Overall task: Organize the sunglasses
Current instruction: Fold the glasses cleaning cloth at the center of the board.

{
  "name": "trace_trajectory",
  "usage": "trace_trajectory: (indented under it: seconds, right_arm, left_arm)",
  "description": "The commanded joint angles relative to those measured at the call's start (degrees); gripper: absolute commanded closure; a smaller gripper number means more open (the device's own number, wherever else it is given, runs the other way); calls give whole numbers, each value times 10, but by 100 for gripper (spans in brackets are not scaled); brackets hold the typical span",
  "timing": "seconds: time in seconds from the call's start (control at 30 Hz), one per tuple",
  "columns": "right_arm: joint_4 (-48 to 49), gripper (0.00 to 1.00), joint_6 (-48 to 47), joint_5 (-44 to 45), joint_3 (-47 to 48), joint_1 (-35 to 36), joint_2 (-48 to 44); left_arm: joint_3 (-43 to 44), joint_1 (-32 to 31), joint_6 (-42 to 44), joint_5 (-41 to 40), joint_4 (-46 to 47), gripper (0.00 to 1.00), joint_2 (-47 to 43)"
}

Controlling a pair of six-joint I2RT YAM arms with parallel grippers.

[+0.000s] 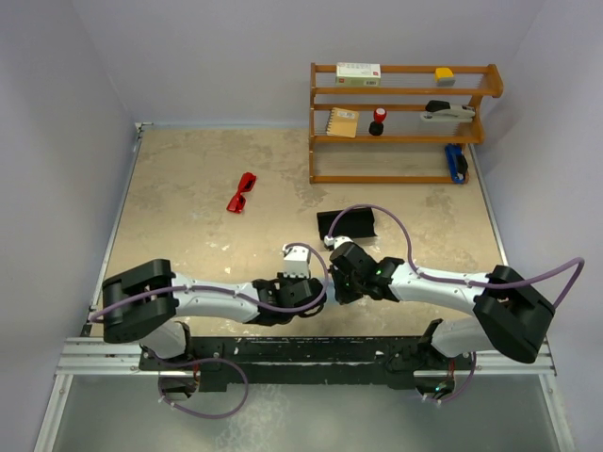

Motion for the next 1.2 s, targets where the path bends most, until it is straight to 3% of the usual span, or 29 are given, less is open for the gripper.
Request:
trace_trajectory:
  seconds: [0.0, 0.43, 1.17]
  right_arm:
    - [-10, 100, 2, 18, -11, 2, 16]
    - [-9, 100, 5, 19, -7, 2, 26]
    - [-9, 100, 14, 6, -7, 2, 33]
  left_arm:
    - [29, 15, 36, 1, 46, 99, 19]
    - [-3, 24, 4, 75, 68, 100, 32]
    - [-37, -9, -57, 111, -21, 100, -5]
